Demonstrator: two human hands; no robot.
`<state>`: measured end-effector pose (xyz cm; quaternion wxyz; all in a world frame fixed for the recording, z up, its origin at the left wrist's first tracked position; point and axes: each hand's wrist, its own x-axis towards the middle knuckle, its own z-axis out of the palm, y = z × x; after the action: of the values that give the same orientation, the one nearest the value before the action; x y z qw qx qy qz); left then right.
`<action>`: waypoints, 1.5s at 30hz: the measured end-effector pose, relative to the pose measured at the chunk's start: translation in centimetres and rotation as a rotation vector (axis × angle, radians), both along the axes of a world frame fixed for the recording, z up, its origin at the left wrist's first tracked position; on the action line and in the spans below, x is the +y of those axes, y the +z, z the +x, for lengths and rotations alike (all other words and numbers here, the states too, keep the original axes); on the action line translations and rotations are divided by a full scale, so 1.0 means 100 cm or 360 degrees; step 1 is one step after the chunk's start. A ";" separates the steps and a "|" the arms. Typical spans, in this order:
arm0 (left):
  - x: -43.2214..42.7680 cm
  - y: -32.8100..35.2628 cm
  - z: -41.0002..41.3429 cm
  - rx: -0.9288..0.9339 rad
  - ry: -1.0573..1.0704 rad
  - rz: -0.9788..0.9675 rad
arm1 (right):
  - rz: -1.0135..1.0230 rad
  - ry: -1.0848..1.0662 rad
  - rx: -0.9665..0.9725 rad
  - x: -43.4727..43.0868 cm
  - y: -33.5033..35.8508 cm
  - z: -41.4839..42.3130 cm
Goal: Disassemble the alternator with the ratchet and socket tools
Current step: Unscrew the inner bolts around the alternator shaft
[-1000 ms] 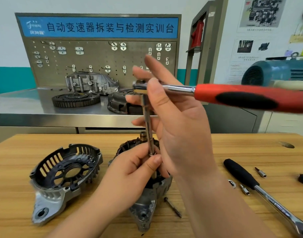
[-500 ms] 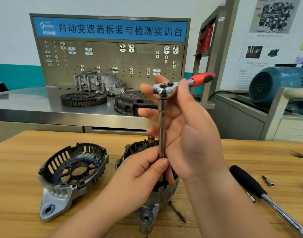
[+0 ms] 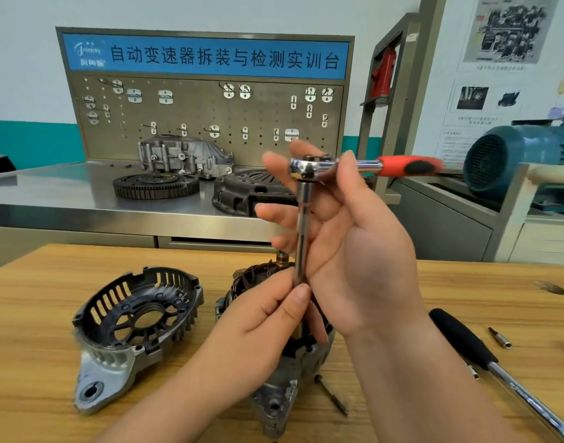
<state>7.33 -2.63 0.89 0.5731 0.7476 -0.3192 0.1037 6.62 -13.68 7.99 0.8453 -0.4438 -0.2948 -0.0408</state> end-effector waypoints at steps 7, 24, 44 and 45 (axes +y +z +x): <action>-0.003 0.000 0.003 -0.0048 0.0116 0.0031 | 0.0062 -0.0198 0.0017 0.005 -0.005 0.004; -0.002 0.000 0.001 -0.0077 0.0062 0.0100 | 0.0119 -0.0107 -0.0051 -0.001 -0.004 0.004; -0.002 -0.002 0.001 -0.0049 0.0084 0.0033 | -0.0086 -0.0118 -0.0163 -0.001 -0.005 0.007; -0.002 -0.002 0.002 -0.0056 0.0104 0.0027 | -0.0100 -0.0216 -0.0227 0.000 -0.006 0.007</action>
<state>7.52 -2.82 0.65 0.5575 0.7604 -0.3055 0.1328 7.29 -13.69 7.41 0.8031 -0.4849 -0.3248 -0.1201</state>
